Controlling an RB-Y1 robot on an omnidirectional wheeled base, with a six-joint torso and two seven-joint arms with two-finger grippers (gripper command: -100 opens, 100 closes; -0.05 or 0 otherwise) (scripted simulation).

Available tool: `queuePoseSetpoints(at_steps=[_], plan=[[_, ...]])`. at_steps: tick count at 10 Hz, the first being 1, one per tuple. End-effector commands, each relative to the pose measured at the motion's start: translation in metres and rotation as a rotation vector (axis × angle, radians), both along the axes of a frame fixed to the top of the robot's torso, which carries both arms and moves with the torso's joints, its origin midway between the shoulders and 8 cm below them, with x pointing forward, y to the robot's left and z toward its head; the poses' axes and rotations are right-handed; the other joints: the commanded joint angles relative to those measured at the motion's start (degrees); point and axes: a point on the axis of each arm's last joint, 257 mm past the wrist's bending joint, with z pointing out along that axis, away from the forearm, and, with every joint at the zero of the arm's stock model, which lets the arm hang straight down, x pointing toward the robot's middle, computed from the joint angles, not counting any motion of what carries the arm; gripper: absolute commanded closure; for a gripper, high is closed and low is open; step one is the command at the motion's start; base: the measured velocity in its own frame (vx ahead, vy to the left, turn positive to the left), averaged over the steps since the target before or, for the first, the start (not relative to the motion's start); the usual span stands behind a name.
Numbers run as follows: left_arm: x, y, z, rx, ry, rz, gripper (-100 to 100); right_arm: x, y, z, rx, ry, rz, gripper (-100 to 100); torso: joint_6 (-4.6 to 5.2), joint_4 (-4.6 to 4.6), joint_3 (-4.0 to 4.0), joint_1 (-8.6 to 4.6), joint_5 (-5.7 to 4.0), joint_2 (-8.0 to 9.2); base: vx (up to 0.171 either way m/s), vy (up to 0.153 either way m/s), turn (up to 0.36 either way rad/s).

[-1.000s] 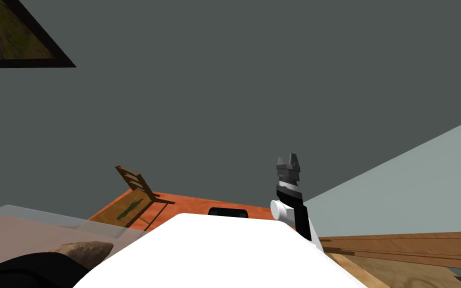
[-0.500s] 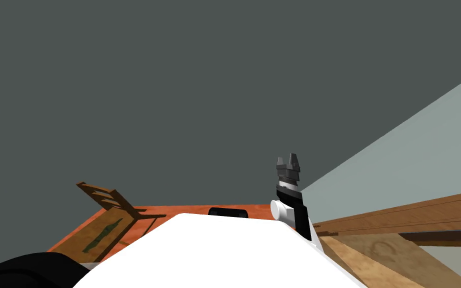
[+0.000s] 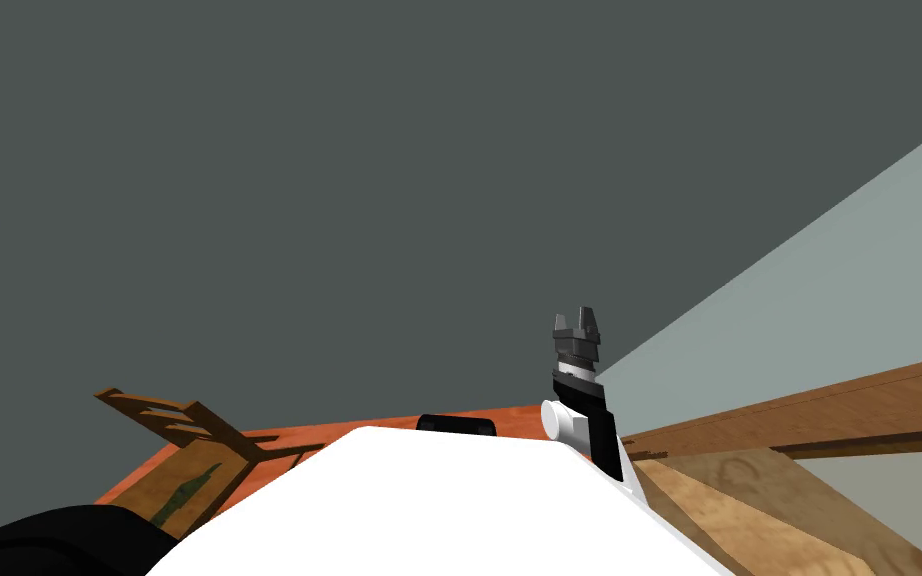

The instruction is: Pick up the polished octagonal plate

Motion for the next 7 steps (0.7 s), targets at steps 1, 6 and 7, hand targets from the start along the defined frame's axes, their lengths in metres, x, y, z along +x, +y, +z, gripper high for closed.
queuePoseSetpoints(at_steps=[1,6,7], plan=[[0.005,-0.002,-0.007,0.000,-0.001,-0.014,-100,0.000,0.000,0.000,0.000,0.000,0.000,0,0.00,0.00,0.00,0.00,0.00,0.00,0.001,0.033,0.101],[0.017,-0.008,-0.024,-0.001,-0.005,-0.047,-100,0.000,0.000,0.000,0.000,0.000,0.000,0,0.00,0.02,0.04,0.12,0.03,0.07,-0.004,0.048,0.067],[0.016,-0.008,-0.022,-0.001,-0.004,-0.043,-100,0.000,0.000,0.000,0.000,0.000,0.000,0,0.00,0.01,0.03,0.09,0.02,0.05,0.001,0.015,0.001]])
